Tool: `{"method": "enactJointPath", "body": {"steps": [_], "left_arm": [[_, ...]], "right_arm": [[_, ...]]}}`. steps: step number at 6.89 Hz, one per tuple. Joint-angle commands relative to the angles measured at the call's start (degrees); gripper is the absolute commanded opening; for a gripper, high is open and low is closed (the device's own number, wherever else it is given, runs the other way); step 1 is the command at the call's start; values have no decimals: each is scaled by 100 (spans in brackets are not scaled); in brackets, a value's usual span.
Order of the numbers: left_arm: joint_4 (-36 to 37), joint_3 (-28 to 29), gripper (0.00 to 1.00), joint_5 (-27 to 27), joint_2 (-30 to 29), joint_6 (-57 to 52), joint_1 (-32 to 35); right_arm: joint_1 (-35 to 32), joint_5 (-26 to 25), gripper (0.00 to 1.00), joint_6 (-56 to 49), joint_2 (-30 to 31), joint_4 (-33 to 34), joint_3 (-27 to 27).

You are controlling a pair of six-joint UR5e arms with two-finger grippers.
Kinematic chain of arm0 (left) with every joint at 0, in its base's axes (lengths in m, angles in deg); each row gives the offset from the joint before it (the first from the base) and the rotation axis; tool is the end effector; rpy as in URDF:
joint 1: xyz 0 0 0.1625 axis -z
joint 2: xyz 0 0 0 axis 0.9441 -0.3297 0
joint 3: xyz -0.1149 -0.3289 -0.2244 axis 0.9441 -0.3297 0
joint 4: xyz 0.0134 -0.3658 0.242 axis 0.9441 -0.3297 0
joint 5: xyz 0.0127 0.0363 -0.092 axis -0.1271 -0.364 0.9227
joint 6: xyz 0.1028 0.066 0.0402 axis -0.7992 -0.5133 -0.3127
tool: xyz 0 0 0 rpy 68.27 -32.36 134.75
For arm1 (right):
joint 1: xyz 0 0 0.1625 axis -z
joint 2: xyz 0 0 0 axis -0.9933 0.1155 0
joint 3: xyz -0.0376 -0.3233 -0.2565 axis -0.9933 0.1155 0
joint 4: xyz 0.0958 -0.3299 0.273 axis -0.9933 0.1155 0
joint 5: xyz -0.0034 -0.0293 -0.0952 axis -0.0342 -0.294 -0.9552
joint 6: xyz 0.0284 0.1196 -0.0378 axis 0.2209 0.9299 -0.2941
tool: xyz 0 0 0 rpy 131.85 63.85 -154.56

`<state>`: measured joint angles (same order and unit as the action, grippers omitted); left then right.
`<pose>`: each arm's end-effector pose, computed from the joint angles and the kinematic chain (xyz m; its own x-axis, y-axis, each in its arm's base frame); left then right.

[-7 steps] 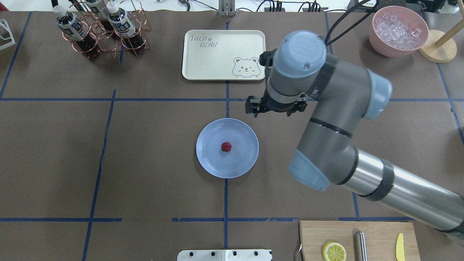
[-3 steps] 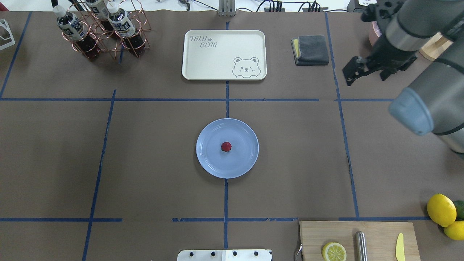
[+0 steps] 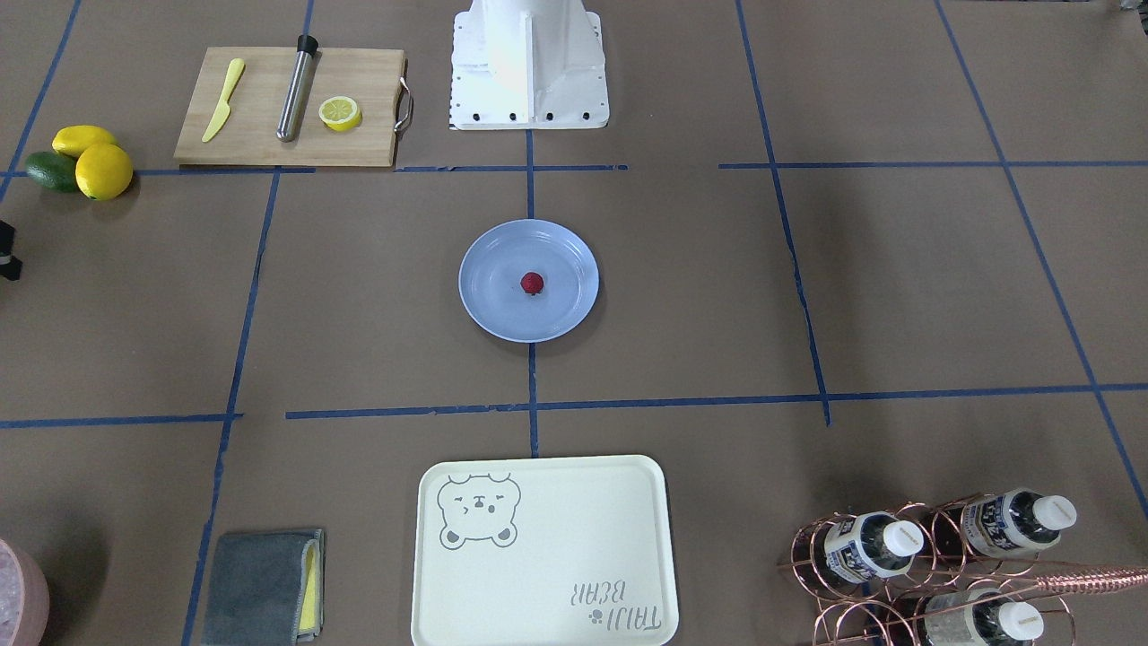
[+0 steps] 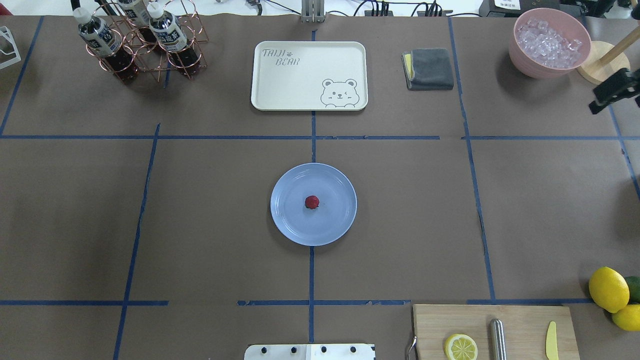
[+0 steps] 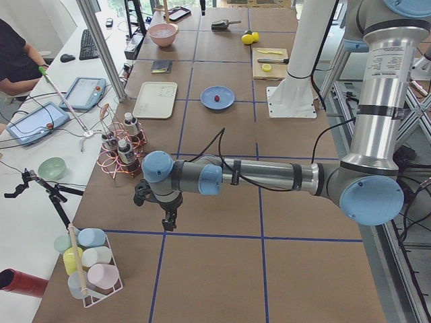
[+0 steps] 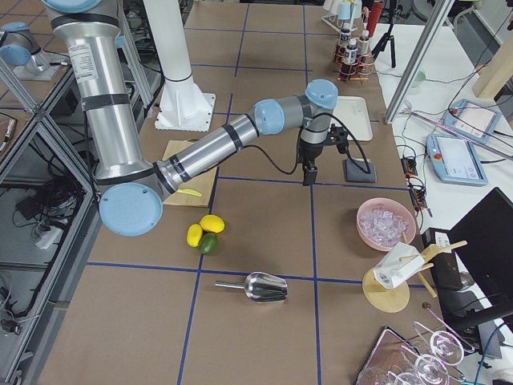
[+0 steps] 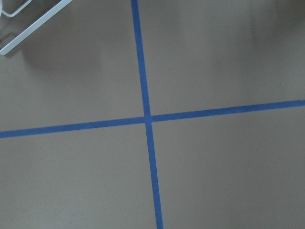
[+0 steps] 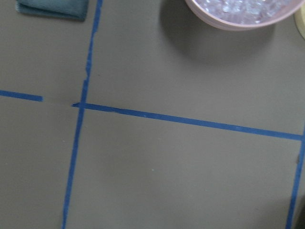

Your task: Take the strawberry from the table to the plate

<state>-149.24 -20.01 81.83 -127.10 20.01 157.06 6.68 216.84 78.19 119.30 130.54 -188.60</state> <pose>-0.0050 -0.5556 0.6404 0.6895 0.1001 -0.7173 -0.0709 0.9950 0.0707 -0.0823 -0.5437 0.4440 0.7063 -0.1264 0.6965 0.1014 0.9918 0.0772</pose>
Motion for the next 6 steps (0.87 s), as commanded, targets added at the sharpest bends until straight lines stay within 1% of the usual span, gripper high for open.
{"method": "enactJointPath", "body": {"steps": [1, 2, 3, 4, 5, 6], "left_arm": [[-4, -25, 100, 4, 45, -15, 87], [-4, -60, 100, 4, 54, -15, 105], [-4, -113, 100, -13, 63, -15, 105], [-4, -148, 100, -22, 63, -15, 105], [5, -174, 100, -22, 71, -7, 105], [5, -192, 100, -22, 106, -6, 105]], "right_arm": [[-923, 269, 100, -1328, 708, -212, 558], [-1170, 278, 100, -1552, 832, -362, 962], [-1425, 304, 100, -1955, 920, -729, 1488], [-1627, 452, 100, -2089, 982, -1219, 2050], [-1664, 462, 100, -2064, 1009, -1720, 2291], [-1665, 462, 100, -2029, 983, -1847, 2302]]}}
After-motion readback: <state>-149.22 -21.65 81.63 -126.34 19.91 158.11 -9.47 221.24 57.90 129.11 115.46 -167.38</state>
